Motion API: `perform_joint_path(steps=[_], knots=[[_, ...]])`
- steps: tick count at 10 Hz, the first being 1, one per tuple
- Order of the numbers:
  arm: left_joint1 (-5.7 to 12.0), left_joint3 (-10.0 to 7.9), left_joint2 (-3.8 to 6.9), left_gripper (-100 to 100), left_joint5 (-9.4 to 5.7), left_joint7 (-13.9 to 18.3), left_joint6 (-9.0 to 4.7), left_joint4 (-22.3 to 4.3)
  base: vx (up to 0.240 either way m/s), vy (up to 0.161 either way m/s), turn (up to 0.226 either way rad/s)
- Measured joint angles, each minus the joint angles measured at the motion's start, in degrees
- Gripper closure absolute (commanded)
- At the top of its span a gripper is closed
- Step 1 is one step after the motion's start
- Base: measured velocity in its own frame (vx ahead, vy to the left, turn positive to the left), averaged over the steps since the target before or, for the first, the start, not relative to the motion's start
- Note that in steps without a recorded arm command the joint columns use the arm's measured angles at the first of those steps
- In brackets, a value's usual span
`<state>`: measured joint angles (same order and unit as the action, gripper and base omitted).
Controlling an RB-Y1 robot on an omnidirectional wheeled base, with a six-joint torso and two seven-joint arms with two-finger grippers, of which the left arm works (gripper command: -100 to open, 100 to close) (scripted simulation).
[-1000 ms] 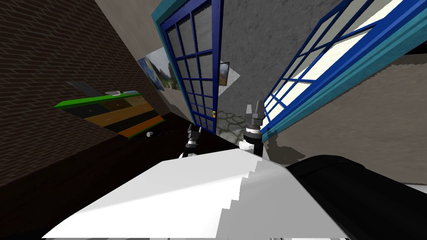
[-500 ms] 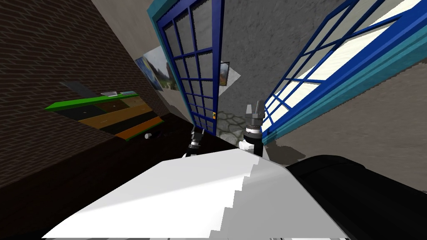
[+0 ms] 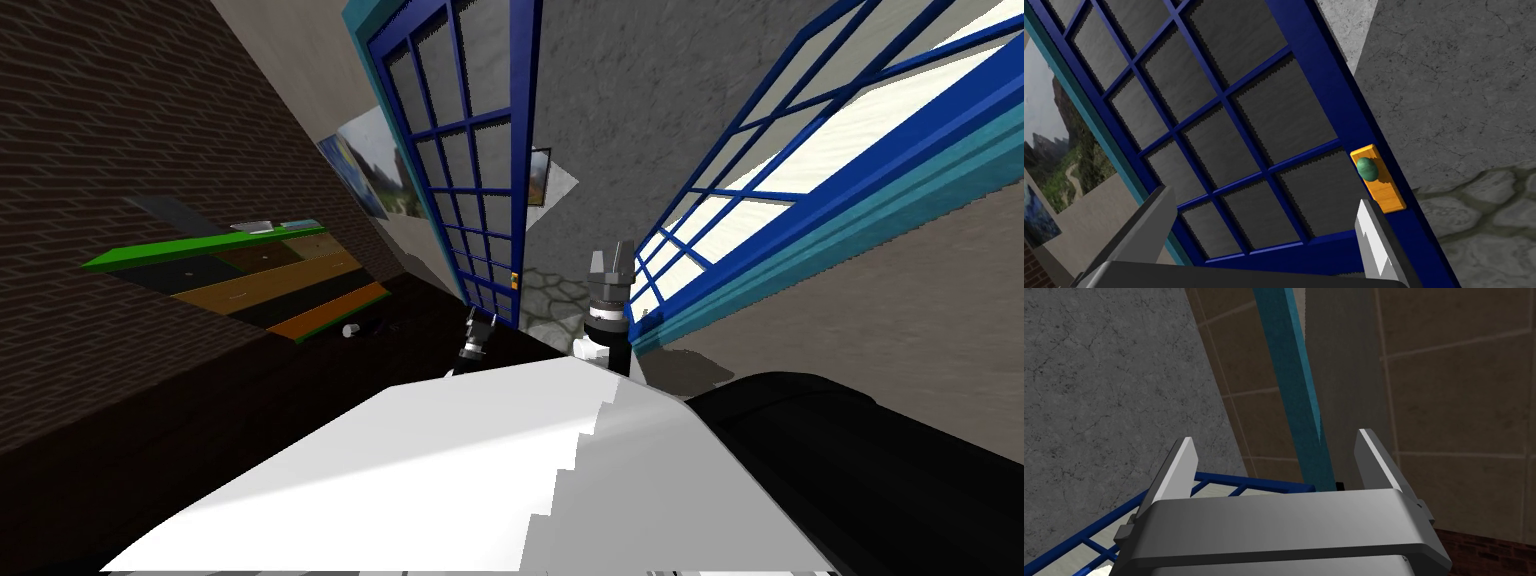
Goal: Push the door open
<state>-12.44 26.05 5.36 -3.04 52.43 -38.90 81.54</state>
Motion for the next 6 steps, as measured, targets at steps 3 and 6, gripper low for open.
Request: perform_joint_path(steps=[3,6], knots=[[0.89,1.59,-0.07,-100,-0.29,3.3,-0.44,-3.1,0.101,0.002,-0.01],[1.92,3.11,-0.32,-100,-0.57,6.6,-1.14,-6.7,0.093,0.012,-0.011]])
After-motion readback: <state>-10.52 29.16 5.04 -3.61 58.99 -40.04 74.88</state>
